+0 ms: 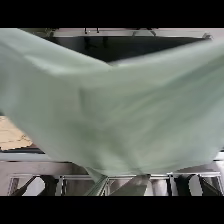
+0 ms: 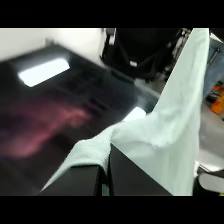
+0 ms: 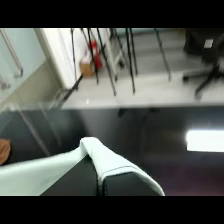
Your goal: Fold the shirts.
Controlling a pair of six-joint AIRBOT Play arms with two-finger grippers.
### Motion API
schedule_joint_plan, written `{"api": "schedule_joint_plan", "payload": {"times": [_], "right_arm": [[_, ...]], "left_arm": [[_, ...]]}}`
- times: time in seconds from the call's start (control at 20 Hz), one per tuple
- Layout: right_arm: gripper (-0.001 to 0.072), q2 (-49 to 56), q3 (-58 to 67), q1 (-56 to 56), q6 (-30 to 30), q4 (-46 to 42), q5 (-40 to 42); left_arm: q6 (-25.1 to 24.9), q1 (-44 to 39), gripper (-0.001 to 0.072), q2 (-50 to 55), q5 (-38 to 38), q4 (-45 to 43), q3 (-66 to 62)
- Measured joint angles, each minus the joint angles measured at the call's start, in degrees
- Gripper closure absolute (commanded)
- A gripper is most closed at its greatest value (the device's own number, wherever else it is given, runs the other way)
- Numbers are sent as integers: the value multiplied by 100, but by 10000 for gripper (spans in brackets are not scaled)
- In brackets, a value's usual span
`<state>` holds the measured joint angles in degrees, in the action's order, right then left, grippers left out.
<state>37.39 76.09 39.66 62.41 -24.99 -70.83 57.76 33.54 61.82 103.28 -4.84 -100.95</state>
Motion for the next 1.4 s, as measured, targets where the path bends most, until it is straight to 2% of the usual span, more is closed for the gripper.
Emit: {"api": "schedule_joint_plan", "payload": {"times": [0.2, 0.3, 0.4, 0.55, 0.75, 1.05, 1.25, 1.4], "right_arm": [[694, 835, -1357, -291, -352, -2, 103], [694, 1390, -1869, -496, -608, 0, 389], [694, 2096, -2162, -743, -927, 81, 719], [695, 3195, -2277, -1036, -1574, 693, 1224], [695, 4631, -1827, -1196, -2179, 1440, 1475], [695, 5626, -1093, -1231, -2535, 1615, 1226], [695, 5755, -994, -1226, -2426, 660, 826], [695, 5781, -1019, -1226, -2151, -195, 678]], "left_arm": [[26, -1263, 687, 1333, -177, -1316, 431], [-17, -1659, 690, 2164, -313, -1668, 527], [-52, -1910, 691, 3099, -417, -1912, 337], [-2, -2114, 689, 4415, -588, -2208, -348], [267, -2133, 689, 5665, -905, -2417, -1311], [345, -2013, 690, 6175, -1266, -2216, -1545], [323, -1991, 690, 6205, -981, -2210, -1226], [439, -1989, 690, 6214, -780, -2623, -905]]}}
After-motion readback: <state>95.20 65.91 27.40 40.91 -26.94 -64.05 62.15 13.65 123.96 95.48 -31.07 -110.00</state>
